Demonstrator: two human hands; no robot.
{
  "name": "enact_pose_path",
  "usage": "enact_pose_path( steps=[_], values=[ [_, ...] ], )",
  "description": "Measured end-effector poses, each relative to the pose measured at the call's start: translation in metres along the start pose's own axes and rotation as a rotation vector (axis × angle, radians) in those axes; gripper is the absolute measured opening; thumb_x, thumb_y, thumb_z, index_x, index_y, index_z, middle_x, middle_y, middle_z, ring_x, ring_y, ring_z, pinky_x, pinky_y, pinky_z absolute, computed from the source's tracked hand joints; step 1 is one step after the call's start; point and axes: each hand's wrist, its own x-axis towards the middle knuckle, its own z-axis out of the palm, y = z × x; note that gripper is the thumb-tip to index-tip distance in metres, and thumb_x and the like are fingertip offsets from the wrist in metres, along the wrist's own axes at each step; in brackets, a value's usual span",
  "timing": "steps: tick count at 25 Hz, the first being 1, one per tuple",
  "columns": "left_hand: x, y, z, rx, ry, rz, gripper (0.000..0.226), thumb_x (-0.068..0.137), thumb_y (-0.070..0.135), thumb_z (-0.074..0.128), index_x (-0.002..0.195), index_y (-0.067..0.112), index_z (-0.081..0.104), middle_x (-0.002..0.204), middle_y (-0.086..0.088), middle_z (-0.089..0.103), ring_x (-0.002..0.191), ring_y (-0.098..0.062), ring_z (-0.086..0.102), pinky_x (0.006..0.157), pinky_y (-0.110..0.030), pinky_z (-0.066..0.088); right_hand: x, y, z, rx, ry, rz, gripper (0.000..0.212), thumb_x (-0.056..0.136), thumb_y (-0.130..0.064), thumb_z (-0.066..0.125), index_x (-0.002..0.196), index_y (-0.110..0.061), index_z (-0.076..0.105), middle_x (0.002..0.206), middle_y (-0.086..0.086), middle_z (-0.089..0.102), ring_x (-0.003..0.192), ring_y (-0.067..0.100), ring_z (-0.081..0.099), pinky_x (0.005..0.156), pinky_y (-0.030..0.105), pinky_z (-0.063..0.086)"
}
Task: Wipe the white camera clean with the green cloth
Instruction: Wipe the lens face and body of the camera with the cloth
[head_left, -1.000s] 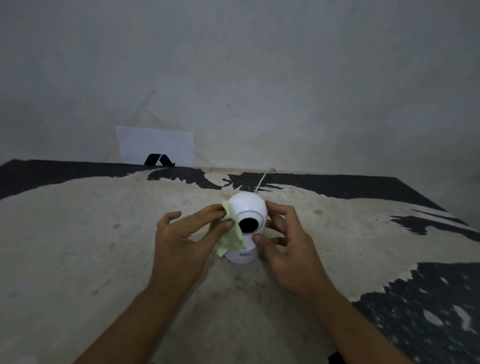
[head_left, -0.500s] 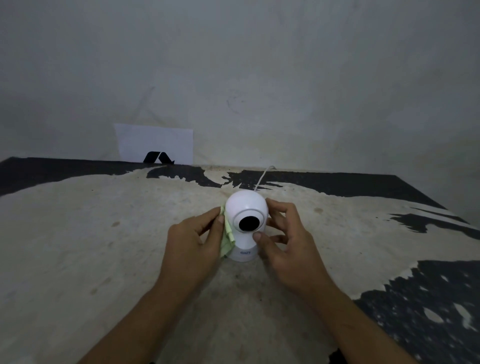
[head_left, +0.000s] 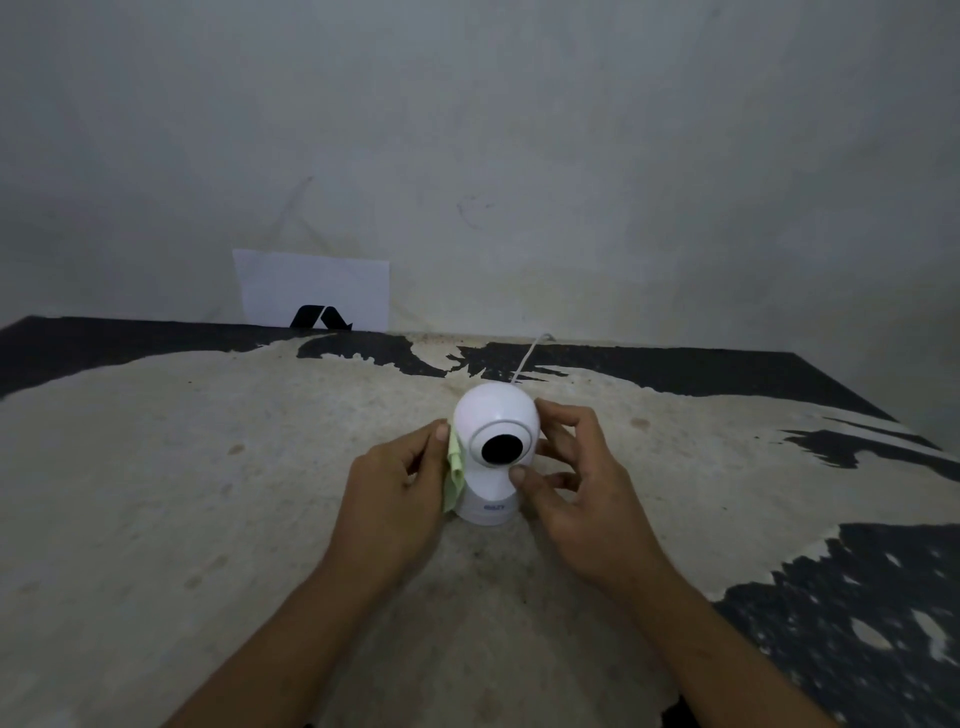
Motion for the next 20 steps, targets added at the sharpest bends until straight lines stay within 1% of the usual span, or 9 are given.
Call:
enact_pose_path(
  steps=[2,3,5,6,8,11,13,16,20],
  values=[
    [-0.001,-0.001,0.001,0.067,-0.019,-0.012,0.031,0.096,0.027,0.044,0.076,0.023,0.068,0.067,0.011,0.067,0.064,-0.004,0.062,0.059,-0.029,0.053,0.000,0.000,0.001,0.000,-0.003,0.006,0.051,0.086,-0.023,0.067,0.123,-0.042,0.037,0.125,-0.026,0.055,0.110,-0.012,0.051,0.086,0.023,0.050],
    [0.000,0.001,0.000,0.066,0.016,0.012,0.027,0.096,0.026,0.046,0.078,0.025,0.067,0.071,0.014,0.068,0.069,-0.005,0.063,0.061,-0.027,0.053,-0.001,0.000,0.001,0.001,-0.005,0.005,0.051,0.086,-0.024,0.067,0.123,-0.042,0.037,0.124,-0.027,0.054,0.110,-0.013,0.051,0.085,0.023,0.050],
    [0.003,0.007,0.000,0.057,0.121,0.101,0.014,0.094,0.030,0.052,0.099,0.032,0.065,0.082,0.025,0.064,0.082,0.005,0.062,0.066,-0.012,0.051,-0.001,0.000,0.000,0.000,-0.004,-0.006,0.050,0.085,-0.024,0.067,0.122,-0.042,0.038,0.124,-0.027,0.056,0.111,-0.011,0.052,0.084,0.024,0.051],
    [0.005,0.010,0.001,0.069,0.147,0.134,0.020,0.093,0.033,0.053,0.109,0.030,0.064,0.085,0.026,0.063,0.084,0.008,0.061,0.068,-0.008,0.050,-0.001,0.000,0.000,-0.001,-0.003,-0.011,0.050,0.085,-0.024,0.067,0.122,-0.042,0.038,0.123,-0.027,0.056,0.112,-0.011,0.053,0.084,0.024,0.052],
    [0.003,0.011,0.003,0.055,0.131,0.124,0.024,0.093,0.037,0.051,0.114,0.031,0.061,0.087,0.028,0.061,0.085,0.013,0.060,0.068,-0.005,0.048,0.000,-0.001,0.000,-0.002,-0.001,-0.012,0.050,0.085,-0.024,0.067,0.122,-0.042,0.038,0.123,-0.027,0.056,0.112,-0.011,0.052,0.084,0.023,0.052],
    [-0.002,0.004,0.003,0.046,0.044,0.015,0.019,0.094,0.038,0.042,0.097,0.041,0.061,0.080,0.026,0.064,0.081,0.010,0.061,0.065,-0.010,0.050,0.000,0.000,0.001,0.005,0.007,0.000,0.051,0.085,-0.024,0.067,0.123,-0.042,0.038,0.127,-0.022,0.056,0.114,-0.004,0.053,0.085,0.023,0.051],
    [-0.002,-0.004,0.002,0.103,0.019,-0.041,0.022,0.095,0.032,0.046,0.091,0.032,0.067,0.079,0.017,0.068,0.076,0.003,0.061,0.059,-0.015,0.049,0.000,0.001,0.001,0.008,0.002,0.007,0.052,0.085,-0.023,0.067,0.123,-0.043,0.037,0.127,-0.023,0.054,0.115,-0.003,0.051,0.085,0.022,0.049],
    [0.001,-0.009,-0.001,0.120,0.026,-0.119,0.011,0.090,0.020,0.058,0.091,0.022,0.069,0.082,0.010,0.070,0.073,0.005,0.061,0.057,-0.008,0.042,-0.001,0.001,0.000,0.013,-0.004,0.013,0.053,0.085,-0.023,0.067,0.124,-0.043,0.037,0.125,-0.025,0.054,0.112,-0.007,0.051,0.083,0.019,0.048],
    [0.008,0.005,-0.014,-0.083,0.123,-0.153,0.007,0.084,0.024,0.067,0.085,0.030,0.070,0.076,0.015,0.071,0.071,0.005,0.065,0.056,-0.004,0.045,-0.001,0.001,0.000,0.016,-0.006,0.008,0.053,0.086,-0.024,0.067,0.124,-0.044,0.036,0.124,-0.027,0.054,0.111,-0.013,0.050,0.081,0.017,0.046]
  ],
)
